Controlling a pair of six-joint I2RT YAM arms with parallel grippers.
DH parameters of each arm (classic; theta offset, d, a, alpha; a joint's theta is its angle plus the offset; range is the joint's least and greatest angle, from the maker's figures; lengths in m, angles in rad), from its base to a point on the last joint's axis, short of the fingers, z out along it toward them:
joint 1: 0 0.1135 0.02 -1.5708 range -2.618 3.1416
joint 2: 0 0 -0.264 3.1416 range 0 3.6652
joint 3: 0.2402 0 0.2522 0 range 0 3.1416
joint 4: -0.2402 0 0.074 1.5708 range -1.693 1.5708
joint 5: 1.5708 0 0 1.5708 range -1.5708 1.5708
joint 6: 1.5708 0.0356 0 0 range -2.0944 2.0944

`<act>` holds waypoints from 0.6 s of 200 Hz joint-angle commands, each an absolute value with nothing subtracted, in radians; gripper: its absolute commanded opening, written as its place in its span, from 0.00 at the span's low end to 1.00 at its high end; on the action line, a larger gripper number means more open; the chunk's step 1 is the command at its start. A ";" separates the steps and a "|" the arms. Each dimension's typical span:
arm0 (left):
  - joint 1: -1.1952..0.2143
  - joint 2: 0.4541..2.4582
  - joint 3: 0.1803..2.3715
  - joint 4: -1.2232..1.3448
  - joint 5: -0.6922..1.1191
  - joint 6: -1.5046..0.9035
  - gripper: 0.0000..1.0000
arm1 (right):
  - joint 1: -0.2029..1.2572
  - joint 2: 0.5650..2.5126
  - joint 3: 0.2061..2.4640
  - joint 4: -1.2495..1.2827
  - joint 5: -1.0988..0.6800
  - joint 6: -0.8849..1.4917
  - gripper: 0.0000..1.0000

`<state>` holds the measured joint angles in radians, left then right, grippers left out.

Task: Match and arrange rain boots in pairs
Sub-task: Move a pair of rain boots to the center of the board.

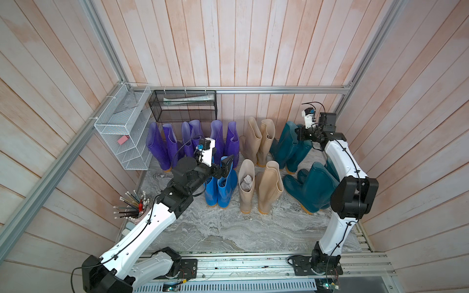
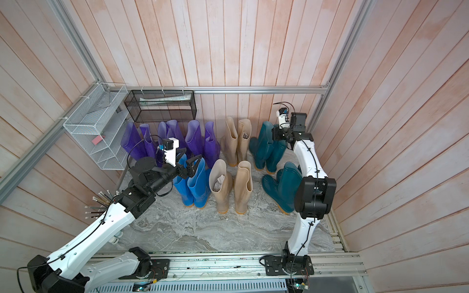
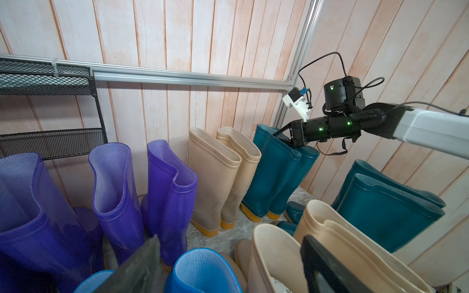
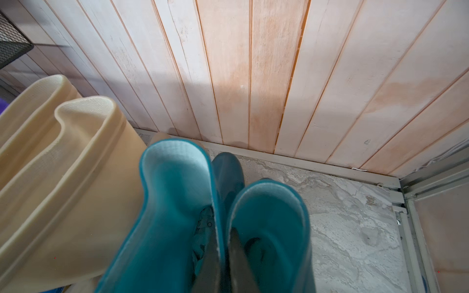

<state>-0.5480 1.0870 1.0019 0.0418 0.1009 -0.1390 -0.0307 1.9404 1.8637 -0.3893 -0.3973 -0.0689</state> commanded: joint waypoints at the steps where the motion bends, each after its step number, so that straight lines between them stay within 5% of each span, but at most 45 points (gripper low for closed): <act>1: -0.541 1.078 0.987 0.056 0.112 -0.135 0.89 | -0.040 1.937 1.897 -0.242 -0.438 -0.006 0.00; 34: -0.541 1.078 0.986 0.055 0.110 -0.135 0.89 | -0.025 1.937 1.876 -0.120 -0.344 0.153 0.00; 120: -0.541 1.084 0.989 0.055 0.106 -0.132 0.89 | 0.020 2.077 2.171 -0.332 -0.445 -0.048 0.00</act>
<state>-0.5476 1.0870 1.0019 0.0418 0.1009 -0.1387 0.0204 2.1048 2.0895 -0.4122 -0.3824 0.0101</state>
